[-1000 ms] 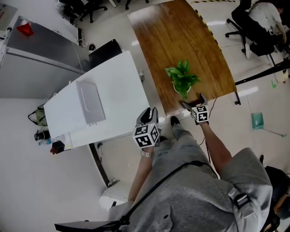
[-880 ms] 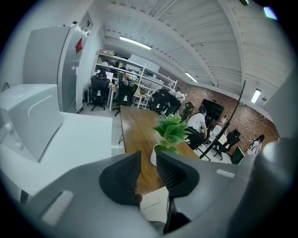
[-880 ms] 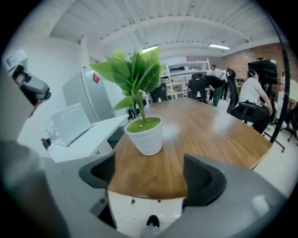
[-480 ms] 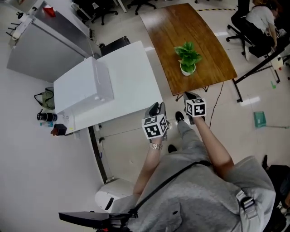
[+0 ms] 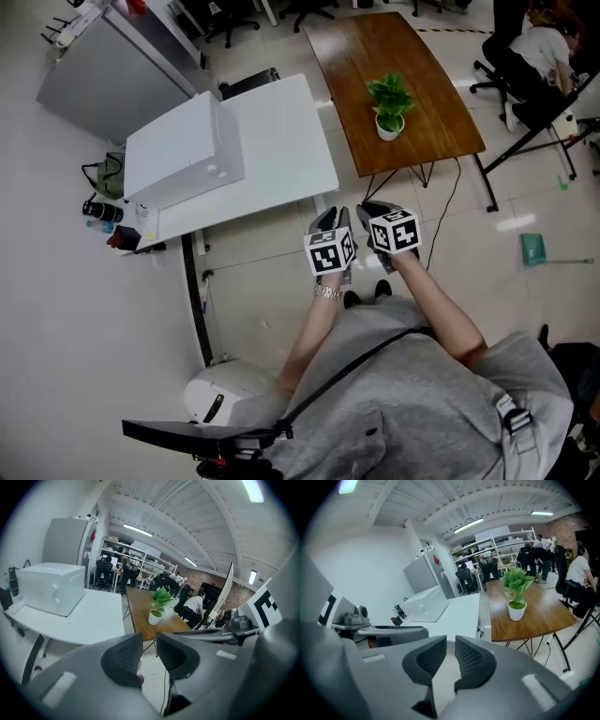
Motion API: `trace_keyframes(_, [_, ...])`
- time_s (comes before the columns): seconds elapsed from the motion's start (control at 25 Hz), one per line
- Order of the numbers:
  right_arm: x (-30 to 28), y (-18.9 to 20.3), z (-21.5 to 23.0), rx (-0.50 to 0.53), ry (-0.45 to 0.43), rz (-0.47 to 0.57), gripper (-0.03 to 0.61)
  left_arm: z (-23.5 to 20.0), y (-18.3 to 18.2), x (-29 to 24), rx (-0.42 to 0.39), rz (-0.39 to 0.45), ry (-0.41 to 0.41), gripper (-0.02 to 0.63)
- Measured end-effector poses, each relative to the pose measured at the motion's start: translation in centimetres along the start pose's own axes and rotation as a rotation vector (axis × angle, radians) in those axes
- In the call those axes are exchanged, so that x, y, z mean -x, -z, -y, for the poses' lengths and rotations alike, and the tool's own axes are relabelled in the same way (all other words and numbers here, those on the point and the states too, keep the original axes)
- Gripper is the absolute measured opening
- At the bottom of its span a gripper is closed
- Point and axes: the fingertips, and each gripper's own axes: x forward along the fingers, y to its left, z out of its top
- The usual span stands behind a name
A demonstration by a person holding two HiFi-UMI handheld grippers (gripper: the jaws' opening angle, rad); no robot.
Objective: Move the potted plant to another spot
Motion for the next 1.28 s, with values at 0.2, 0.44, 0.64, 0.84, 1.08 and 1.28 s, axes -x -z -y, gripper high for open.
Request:
trace_keyframes(0.2, [2.4,-0.6,0.8,0.002,-0.004,0.023,0.041,2.9,-0.8,-0.1,-0.030,0.019,0.011,0.107])
trace_keyframes(0.44, [4.3,-1.6,1.8,0.023,-0.011,0.056,0.040,5.7,-0.6,-0.8,-0.070,0.012,0.038,0.104])
trace_keyframes(0.64, [4.9,-2.2,1.8,0.052,-0.020,0.074,0.040,6.6,-1.3,-0.8,-0.087,0.029,0.031,0.094])
trace_keyframes(0.84, [5.5,-2.5,2.2,0.052,-0.021,0.088,0.041,7.4,-1.2,-0.8,-0.093,0.032,0.037,0.094])
trace_keyframes(1.08, [5.4,-2.4,1.8,0.057,-0.038,0.096,0.041,7.2,-0.8,-0.4,-0.094,0.038,0.029,0.089])
trace_keyframes(1.28, [5.6,-2.6,1.3,0.075,-0.049,0.101,0.041,7.2,-1.0,-0.1,-0.105,0.048,0.014,0.068])
